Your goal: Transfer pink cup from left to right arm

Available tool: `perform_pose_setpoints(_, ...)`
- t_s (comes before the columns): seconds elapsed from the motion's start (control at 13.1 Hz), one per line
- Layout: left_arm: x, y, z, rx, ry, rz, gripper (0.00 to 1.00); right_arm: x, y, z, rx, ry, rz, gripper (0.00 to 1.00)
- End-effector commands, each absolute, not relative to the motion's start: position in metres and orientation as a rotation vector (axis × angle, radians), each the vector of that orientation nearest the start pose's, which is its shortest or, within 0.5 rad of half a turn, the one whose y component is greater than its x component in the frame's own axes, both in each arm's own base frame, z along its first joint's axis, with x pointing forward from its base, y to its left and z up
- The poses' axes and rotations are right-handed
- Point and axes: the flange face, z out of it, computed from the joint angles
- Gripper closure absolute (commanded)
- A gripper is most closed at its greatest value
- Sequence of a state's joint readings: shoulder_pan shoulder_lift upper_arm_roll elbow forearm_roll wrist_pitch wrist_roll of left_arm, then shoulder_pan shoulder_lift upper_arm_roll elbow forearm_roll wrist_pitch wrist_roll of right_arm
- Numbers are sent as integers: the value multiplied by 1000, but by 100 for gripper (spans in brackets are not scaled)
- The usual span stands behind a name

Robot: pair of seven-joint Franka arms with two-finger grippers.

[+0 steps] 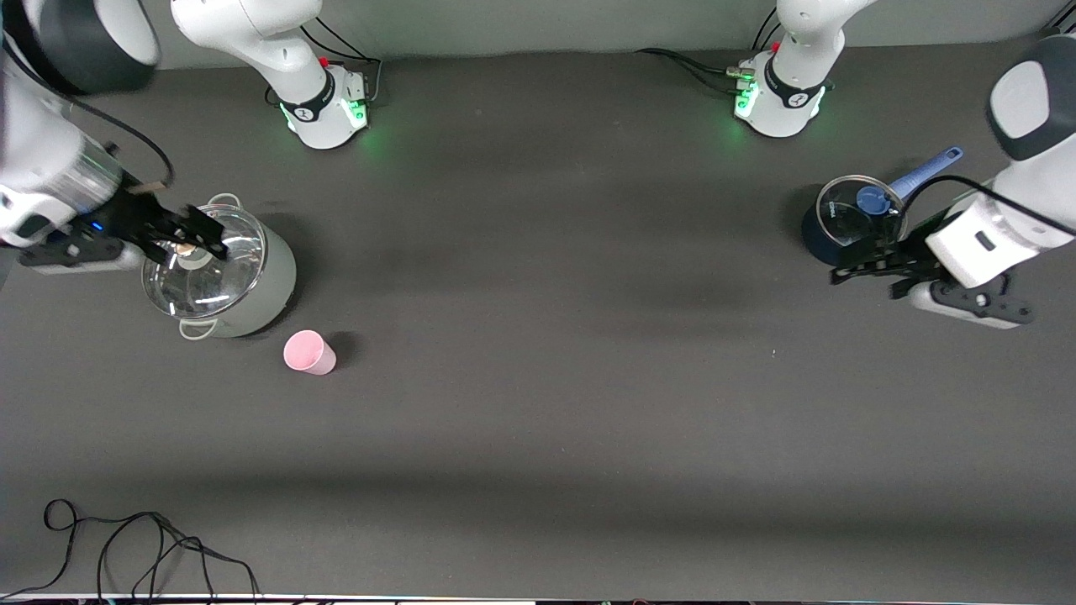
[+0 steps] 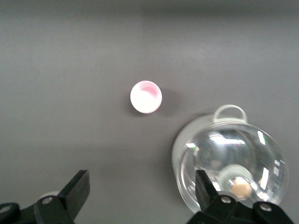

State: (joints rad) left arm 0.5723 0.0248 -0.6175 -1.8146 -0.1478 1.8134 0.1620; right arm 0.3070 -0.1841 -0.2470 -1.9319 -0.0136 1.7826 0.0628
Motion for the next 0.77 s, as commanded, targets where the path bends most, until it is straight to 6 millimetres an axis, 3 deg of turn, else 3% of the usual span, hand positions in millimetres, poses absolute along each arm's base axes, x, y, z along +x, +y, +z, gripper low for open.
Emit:
perform_pose_setpoints(0.0, 561, -15, 543, -3188, 238, 72, 0, 514, 13, 601, -3149, 3, 26, 0)
perform_pose_setpoints(0.31, 564, -19, 548, -3170, -79, 45, 0, 517, 3, 602, -3156, 37, 92, 0)
perform_pose_setpoints(0.69, 573, -22, 571, -3190, -251, -38, 0, 519, 4, 599, -3156, 35, 102, 0)
